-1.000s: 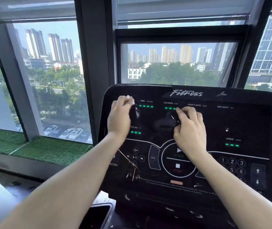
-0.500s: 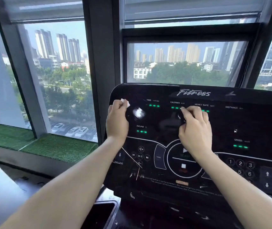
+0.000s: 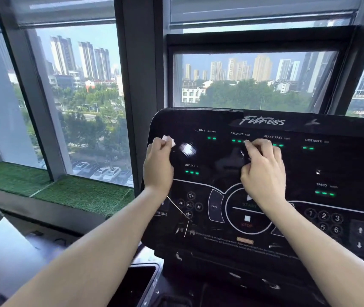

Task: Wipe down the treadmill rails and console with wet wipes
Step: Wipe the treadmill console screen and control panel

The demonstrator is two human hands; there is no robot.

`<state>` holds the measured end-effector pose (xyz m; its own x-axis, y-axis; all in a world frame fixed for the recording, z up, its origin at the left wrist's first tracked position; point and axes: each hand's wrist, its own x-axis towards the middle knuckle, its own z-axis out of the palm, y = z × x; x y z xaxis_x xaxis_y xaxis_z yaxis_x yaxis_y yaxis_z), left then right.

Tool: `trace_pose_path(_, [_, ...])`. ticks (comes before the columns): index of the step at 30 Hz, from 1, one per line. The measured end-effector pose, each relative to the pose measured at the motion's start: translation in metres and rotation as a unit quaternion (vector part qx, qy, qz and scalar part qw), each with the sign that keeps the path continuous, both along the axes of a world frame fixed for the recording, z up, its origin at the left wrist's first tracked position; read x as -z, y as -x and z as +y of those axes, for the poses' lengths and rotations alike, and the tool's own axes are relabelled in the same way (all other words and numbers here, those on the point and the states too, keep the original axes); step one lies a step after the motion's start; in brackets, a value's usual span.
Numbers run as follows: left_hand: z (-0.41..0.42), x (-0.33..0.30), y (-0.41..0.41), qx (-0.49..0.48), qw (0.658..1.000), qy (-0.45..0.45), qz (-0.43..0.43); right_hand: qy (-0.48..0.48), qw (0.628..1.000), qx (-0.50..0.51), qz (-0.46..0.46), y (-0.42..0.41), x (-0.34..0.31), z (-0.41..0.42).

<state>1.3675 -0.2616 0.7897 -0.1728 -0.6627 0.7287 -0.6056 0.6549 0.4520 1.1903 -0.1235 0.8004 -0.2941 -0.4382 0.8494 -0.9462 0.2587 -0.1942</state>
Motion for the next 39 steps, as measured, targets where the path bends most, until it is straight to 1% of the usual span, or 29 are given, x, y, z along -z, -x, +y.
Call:
trace_pose_path(2, [0.019,0.024,0.001,0.022,0.999,0.02,-0.024,0.004,1.0,0.002,-0.002,-0.001,0.002,0.0])
trace_pose_path(4, [0.035,0.05,-0.001,0.076,0.996,0.032,-0.042,0.004,1.0,0.007,0.005,-0.003,0.005,0.0])
trace_pose_path(6, [0.031,0.052,-0.003,0.112,0.993,0.014,-0.034,0.002,1.0,0.008,0.007,-0.004,0.005,0.0])
trace_pose_path(7, [0.023,0.041,-0.002,0.11,0.994,-0.007,-0.015,-0.001,1.0,0.009,0.004,-0.004,0.004,0.0])
trace_pose_path(9, [0.007,0.013,0.0,0.074,0.997,-0.031,0.016,-0.003,1.0,0.008,-0.002,-0.004,0.002,0.0])
trace_pose_path(10, [0.001,0.001,0.002,0.051,0.998,-0.031,0.027,-0.005,1.0,0.007,-0.005,-0.005,0.001,0.0])
trace_pose_path(12, [-0.002,-0.008,0.005,0.025,0.999,-0.007,0.023,-0.006,1.0,0.008,-0.008,-0.005,0.001,0.001])
trace_pose_path(14, [0.011,0.006,0.005,0.028,0.999,-0.021,0.015,-0.002,1.0,0.008,-0.009,-0.005,0.003,0.002])
trace_pose_path(16, [0.032,0.032,0.003,0.052,0.998,-0.034,0.002,0.0,1.0,0.011,-0.006,-0.006,0.006,0.002])
trace_pose_path(18, [0.046,0.049,-0.001,0.067,0.997,-0.02,-0.019,-0.003,1.0,0.012,-0.003,-0.007,0.008,0.002])
trace_pose_path(21, [0.029,0.028,-0.002,0.071,0.997,-0.002,-0.035,-0.011,1.0,0.008,-0.018,-0.008,0.005,0.002])
trace_pose_path(23, [0.01,0.002,-0.002,0.046,0.998,0.007,-0.033,-0.015,0.999,0.004,-0.028,-0.008,0.002,0.003])
trace_pose_path(26, [0.0,-0.01,0.006,-0.002,1.0,-0.02,0.023,-0.019,0.999,-0.007,-0.037,-0.006,0.0,0.005])
trace_pose_path(28, [0.023,0.004,0.019,0.013,0.999,-0.011,0.035,-0.018,0.999,-0.011,-0.048,-0.004,0.001,0.007])
trace_pose_path(29, [0.039,0.015,0.028,0.046,0.999,0.007,0.015,-0.017,0.998,-0.013,-0.053,-0.004,0.001,0.008])
trace_pose_path(30, [0.057,0.025,0.036,0.087,0.996,0.025,-0.023,-0.017,0.998,-0.014,-0.057,-0.003,0.001,0.01])
trace_pose_path(32, [0.077,0.039,0.049,0.154,0.981,0.071,-0.099,-0.023,0.998,-0.013,-0.059,-0.001,0.002,0.014])
trace_pose_path(34, [0.072,0.034,0.051,0.199,0.964,0.115,-0.131,-0.033,0.997,-0.007,-0.064,0.005,0.001,0.021])
trace_pose_path(35, [0.063,0.026,0.049,0.203,0.962,0.121,-0.137,-0.036,0.997,-0.004,-0.07,0.008,0.0,0.025])
trace_pose_path(36, [0.053,0.015,0.045,0.195,0.968,0.103,-0.123,-0.036,0.996,0.0,-0.078,0.012,-0.001,0.029])
trace_pose_path(37, [0.042,0.002,0.041,0.17,0.979,0.071,-0.087,-0.033,0.996,0.003,-0.087,0.015,-0.002,0.032])
trace_pose_path(39, [0.022,-0.019,0.036,0.09,0.996,0.014,0.009,-0.028,0.995,0.01,-0.096,0.021,-0.004,0.038])
